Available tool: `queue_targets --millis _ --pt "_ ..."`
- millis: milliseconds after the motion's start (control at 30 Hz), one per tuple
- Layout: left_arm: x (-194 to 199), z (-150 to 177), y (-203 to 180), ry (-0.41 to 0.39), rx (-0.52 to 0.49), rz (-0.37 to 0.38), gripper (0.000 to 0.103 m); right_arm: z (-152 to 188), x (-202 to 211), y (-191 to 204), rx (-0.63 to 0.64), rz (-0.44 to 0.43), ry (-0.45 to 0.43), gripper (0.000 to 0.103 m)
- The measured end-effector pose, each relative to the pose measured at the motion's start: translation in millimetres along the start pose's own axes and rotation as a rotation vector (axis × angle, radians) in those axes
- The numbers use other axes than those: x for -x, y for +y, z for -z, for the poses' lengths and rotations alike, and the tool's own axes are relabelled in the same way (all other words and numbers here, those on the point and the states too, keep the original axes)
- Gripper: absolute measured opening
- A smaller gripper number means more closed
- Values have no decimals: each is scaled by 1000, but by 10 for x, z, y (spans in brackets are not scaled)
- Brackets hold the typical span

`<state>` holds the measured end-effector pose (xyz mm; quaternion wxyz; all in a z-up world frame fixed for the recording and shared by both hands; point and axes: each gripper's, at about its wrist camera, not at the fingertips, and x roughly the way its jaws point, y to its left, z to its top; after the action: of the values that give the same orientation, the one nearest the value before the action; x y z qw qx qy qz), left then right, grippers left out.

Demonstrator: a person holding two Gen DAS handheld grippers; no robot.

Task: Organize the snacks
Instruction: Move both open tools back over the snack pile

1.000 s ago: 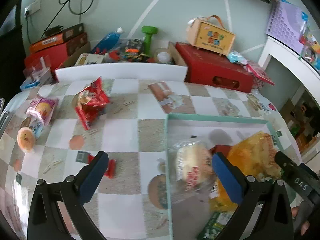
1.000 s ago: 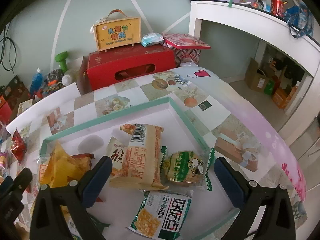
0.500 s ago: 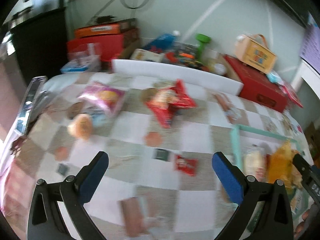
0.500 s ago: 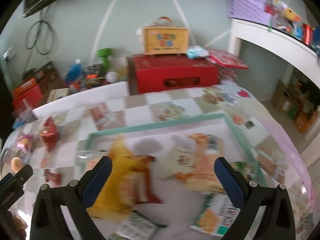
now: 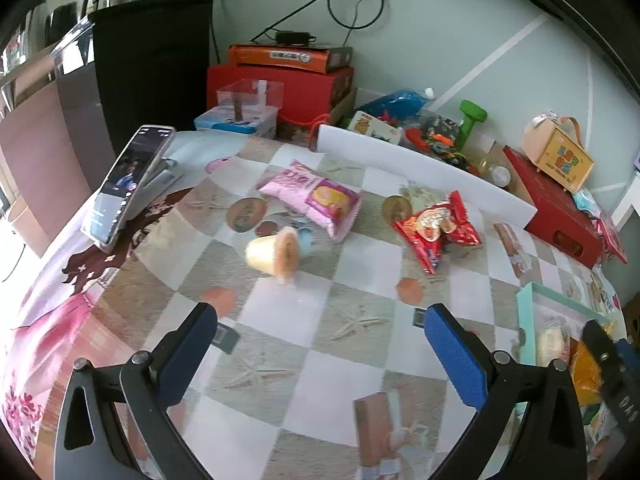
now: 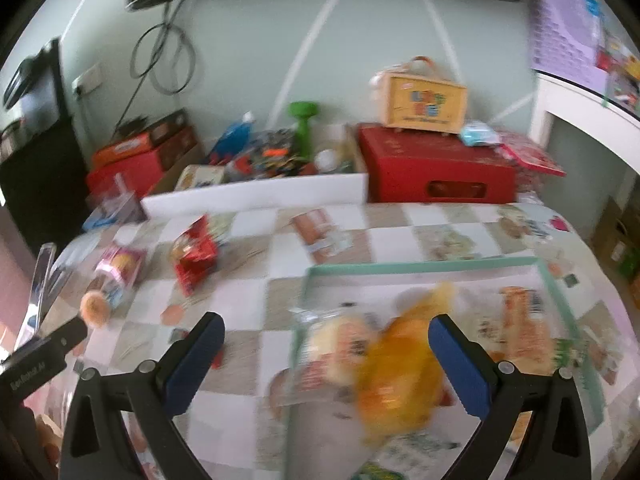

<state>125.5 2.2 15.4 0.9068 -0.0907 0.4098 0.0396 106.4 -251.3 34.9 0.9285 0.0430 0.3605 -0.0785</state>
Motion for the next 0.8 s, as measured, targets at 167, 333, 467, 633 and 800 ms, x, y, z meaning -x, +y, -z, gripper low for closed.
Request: queue_targets --millis 167,333,467,633,800 --pt "-7 -5 251 4 48 -28 103 97 -116 388 58 -68 35 103" --pt "-30 -7 415 12 81 -47 103 237 -285 731 143 -107 85 103" --pt "-79 -7 438 27 77 -42 103 321 -417 891 184 -133 125 102" --pt "-191 14 389 57 67 -22 103 391 -511 964 218 -139 149 98" --pt "-270 29 359 77 59 -17 103 453 -667 930 209 -123 197 82"
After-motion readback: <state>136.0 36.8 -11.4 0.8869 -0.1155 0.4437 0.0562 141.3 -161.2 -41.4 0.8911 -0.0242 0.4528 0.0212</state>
